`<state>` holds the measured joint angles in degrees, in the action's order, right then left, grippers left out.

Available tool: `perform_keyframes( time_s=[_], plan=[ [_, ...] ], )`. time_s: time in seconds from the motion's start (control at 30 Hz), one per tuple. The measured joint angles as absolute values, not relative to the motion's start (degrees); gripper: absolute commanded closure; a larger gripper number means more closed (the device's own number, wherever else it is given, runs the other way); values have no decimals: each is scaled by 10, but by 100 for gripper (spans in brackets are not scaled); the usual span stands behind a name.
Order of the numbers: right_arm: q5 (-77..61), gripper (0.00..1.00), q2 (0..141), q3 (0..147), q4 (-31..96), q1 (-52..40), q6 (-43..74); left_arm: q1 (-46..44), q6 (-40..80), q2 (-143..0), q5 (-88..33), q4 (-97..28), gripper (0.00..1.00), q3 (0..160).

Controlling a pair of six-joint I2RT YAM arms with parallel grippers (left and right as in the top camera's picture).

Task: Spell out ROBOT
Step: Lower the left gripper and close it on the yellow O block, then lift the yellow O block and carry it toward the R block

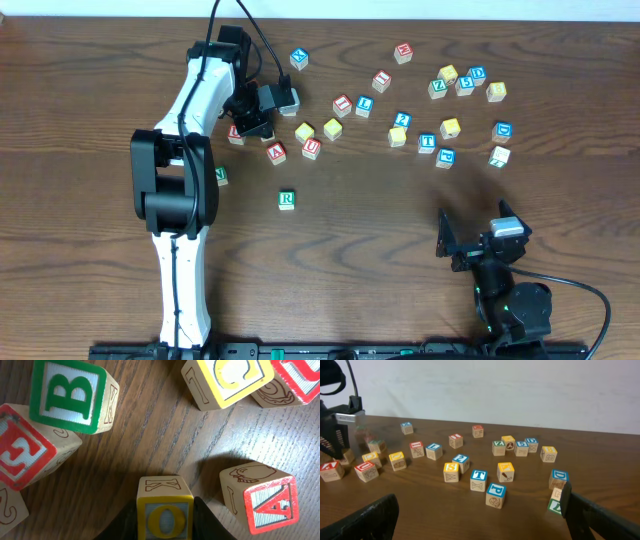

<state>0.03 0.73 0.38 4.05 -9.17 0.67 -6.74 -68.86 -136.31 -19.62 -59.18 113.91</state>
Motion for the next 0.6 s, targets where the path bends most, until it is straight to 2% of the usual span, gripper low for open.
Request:
perform_keyframes(
  time_s=[0.37, 0.6],
  plan=[
    [0, 1, 7, 4, 41, -92, 7, -67, -688, -1354, -196, -610, 92, 1137],
    [0, 1, 7, 4, 41, -92, 7, -67, -625, -1229, -194, -610, 93, 1134]
  ],
)
